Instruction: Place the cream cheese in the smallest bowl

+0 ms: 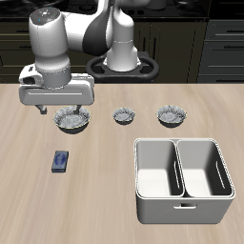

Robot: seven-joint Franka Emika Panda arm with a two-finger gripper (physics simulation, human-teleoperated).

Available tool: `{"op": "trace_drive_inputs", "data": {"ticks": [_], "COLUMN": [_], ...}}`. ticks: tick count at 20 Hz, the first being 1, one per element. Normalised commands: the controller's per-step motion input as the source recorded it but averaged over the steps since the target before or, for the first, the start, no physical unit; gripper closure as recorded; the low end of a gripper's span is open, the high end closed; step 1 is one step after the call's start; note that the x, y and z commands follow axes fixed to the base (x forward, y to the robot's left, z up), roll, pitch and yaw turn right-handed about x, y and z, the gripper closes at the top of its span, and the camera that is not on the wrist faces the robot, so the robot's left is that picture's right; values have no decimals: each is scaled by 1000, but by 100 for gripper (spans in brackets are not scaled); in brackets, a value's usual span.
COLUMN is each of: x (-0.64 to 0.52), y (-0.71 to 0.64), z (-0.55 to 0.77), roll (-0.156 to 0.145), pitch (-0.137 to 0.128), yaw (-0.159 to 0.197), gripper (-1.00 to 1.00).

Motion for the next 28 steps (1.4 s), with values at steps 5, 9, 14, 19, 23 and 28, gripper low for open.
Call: {"op": "trace_drive_inputs", "data": {"ticks": [5, 9, 14, 19, 23, 28], "x": [18, 66, 76, 28, 15, 10], "y": [-156, -148, -12, -45, -1, -25], "z": [-191, -312, -322, -232, -199, -155], "roll": [-20, -42, -4, -10, 4, -2], "pitch": [6, 6, 29, 18, 22, 16], "yaw": [-8, -15, -18, -6, -3, -19], "gripper": [-100, -100, -100, -100, -100, -100]}}
